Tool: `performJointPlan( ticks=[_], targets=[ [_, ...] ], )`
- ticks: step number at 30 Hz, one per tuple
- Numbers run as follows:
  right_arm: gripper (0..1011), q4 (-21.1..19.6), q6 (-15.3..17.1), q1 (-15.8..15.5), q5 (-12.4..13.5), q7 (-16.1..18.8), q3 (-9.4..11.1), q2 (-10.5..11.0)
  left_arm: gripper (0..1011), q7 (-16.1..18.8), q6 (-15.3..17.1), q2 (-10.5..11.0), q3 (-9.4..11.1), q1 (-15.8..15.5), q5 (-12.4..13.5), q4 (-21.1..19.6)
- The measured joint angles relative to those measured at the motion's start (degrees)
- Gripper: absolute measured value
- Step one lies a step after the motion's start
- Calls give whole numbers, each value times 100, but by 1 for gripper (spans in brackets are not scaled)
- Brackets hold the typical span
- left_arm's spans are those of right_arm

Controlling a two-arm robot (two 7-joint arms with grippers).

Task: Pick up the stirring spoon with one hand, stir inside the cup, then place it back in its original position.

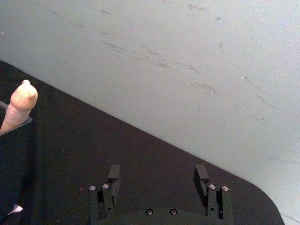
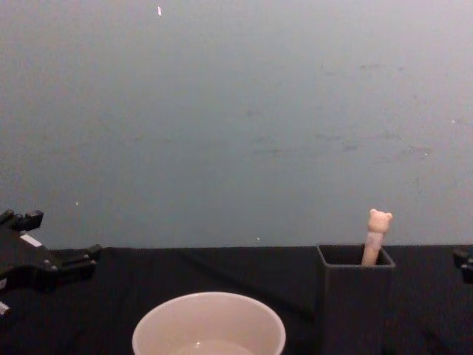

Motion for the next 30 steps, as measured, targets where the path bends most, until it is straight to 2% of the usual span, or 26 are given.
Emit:
performJointPlan(
  ticks=[30],
  targets=[
    [1002, 0, 0, 0, 0, 0, 0, 0, 1001, 0, 0, 0, 0, 0, 0, 0]
  ],
)
